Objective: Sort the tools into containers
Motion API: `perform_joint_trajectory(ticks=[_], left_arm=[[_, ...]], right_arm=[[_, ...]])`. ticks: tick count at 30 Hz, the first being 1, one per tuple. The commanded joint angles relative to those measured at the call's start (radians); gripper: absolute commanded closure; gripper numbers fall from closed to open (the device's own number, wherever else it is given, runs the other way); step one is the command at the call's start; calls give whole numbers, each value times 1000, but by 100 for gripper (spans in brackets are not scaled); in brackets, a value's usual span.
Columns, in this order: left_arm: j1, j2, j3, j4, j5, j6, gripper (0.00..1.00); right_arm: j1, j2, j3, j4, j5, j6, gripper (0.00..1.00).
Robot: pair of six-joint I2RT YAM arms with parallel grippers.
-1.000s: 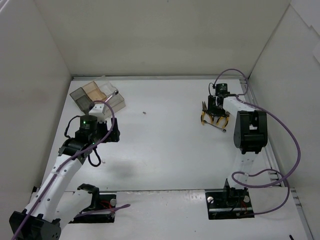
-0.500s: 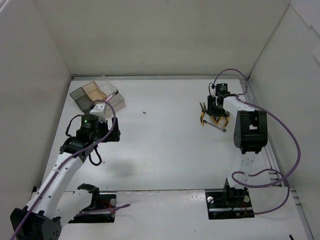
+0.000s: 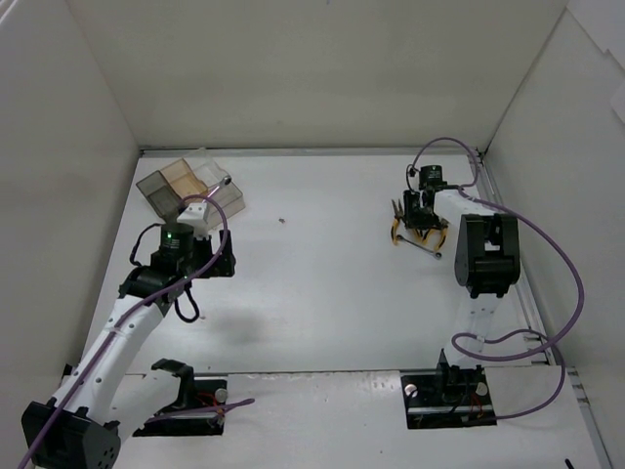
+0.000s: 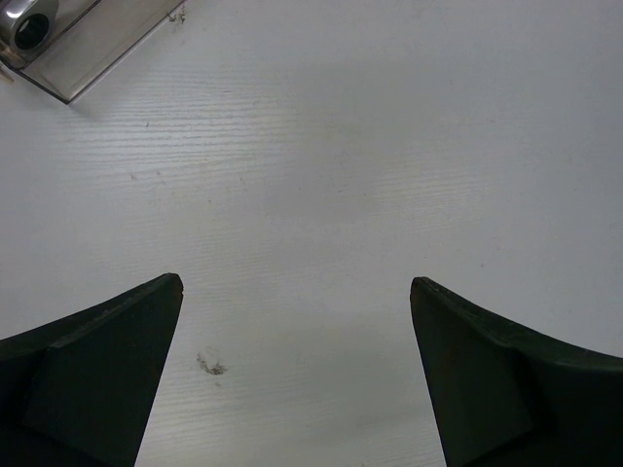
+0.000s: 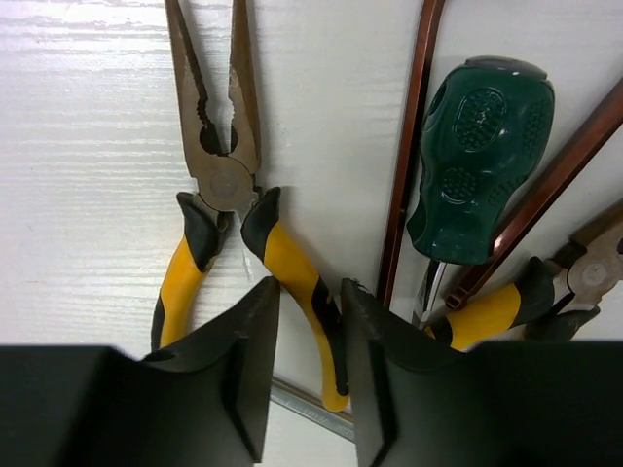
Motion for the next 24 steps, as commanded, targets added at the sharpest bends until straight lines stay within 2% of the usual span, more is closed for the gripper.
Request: perform_joint_trajectory(ticks=[1,2,5,12,17,24], left_arm=[[5,10,28,55,5,3,0],[5,10,30,56,5,1,0],[5,10,28,55,0,1,0],[5,-4,27,55,-17,-2,0],[5,-30,19,67,-27,-8,0],[5,-105,7,98,9,-77,0]], right_arm=[[10,10,22,2,-15,-15,74],[13,12,25,1,-15,-18,83],[22,18,47,1,-26,-25,99],[51,3,128,5,-32,-25,100],[140,-51,173,13,-4,-26,100],[246,-247,33,157,-52,1,100]])
